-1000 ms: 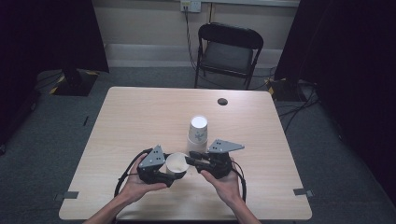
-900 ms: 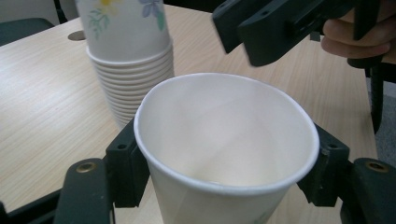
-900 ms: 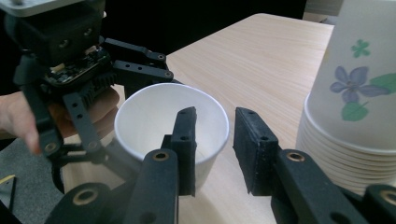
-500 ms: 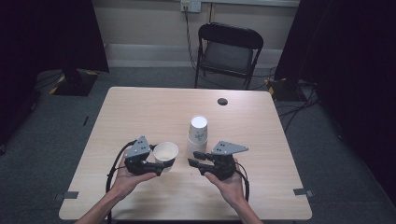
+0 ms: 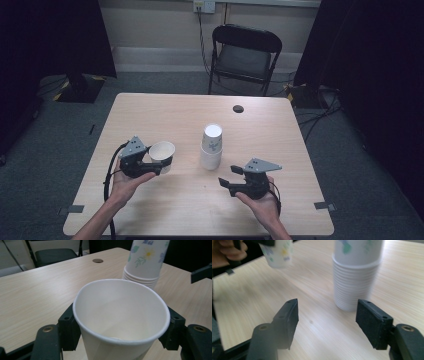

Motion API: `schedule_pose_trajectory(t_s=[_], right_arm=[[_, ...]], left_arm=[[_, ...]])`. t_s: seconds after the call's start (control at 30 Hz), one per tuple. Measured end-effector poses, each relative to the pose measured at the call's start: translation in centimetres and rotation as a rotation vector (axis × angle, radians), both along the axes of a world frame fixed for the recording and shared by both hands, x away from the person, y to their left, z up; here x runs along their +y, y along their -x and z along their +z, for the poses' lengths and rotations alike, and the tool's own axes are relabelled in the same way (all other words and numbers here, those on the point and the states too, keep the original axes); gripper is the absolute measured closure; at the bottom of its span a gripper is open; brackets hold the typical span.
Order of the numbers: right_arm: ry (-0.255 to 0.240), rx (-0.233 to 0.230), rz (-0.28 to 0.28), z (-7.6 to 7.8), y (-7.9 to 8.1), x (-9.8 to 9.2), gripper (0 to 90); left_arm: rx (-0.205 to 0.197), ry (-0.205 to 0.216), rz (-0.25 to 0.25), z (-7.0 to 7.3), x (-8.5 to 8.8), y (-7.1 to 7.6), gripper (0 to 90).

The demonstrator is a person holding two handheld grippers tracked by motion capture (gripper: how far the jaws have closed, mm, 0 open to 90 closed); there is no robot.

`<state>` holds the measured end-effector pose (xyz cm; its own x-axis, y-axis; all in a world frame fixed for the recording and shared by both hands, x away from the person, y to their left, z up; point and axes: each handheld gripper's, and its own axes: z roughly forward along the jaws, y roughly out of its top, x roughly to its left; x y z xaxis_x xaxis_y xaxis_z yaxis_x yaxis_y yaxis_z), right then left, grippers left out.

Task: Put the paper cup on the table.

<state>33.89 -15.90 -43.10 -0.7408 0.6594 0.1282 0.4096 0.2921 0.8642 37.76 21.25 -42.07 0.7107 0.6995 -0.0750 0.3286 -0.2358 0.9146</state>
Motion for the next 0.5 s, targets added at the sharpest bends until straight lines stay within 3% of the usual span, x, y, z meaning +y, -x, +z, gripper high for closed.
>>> schedule_pose_trajectory(t_s=[0.1,0.3,0.5], right_arm=[[0.033,-0.001,-0.039,-0.6,0.2,-1.4,30.6],[0.096,0.044,-0.101,-1.8,0.0,-3.9,26.4],[0.146,0.076,-0.172,-3.3,-0.6,-6.4,26.0]], left_arm=[[-0.006,-0.018,0.012,-0.1,0.5,-0.2,32.1],[0.008,-0.043,0.056,-0.8,1.3,-1.3,31.3],[0.024,-0.073,0.054,-1.8,1.1,-2.5,30.8]])
